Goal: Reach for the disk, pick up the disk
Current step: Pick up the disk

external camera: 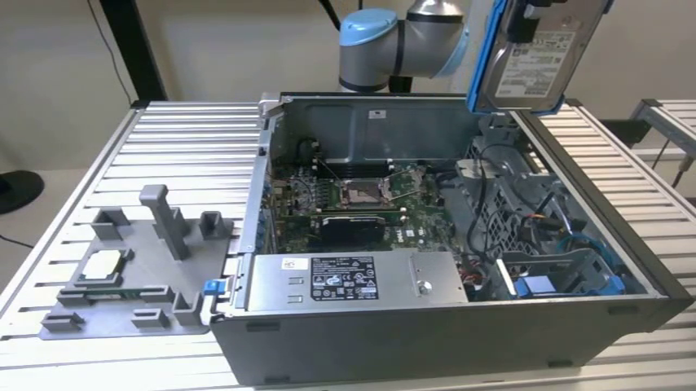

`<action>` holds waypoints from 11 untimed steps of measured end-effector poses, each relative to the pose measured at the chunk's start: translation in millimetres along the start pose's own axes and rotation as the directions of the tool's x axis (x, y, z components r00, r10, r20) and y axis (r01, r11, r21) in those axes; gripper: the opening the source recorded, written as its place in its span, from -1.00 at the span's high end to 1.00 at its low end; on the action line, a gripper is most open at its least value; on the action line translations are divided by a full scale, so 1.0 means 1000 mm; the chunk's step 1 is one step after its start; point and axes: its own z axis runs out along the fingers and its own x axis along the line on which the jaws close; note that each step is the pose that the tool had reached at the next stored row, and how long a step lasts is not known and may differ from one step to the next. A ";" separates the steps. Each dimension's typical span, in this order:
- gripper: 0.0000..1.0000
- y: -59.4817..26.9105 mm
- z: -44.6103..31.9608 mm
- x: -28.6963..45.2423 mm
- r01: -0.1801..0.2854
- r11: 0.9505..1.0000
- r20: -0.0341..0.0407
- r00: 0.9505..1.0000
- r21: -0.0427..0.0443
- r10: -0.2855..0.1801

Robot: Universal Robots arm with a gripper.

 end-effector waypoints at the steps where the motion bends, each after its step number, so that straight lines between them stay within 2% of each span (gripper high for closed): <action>1: 1.00 -0.0001 0.0001 0.0023 0.000 1.000 0.000 1.000 0.000 0.000; 11: 1.00 -0.0009 0.0009 0.0226 0.000 1.000 0.000 1.000 0.000 0.000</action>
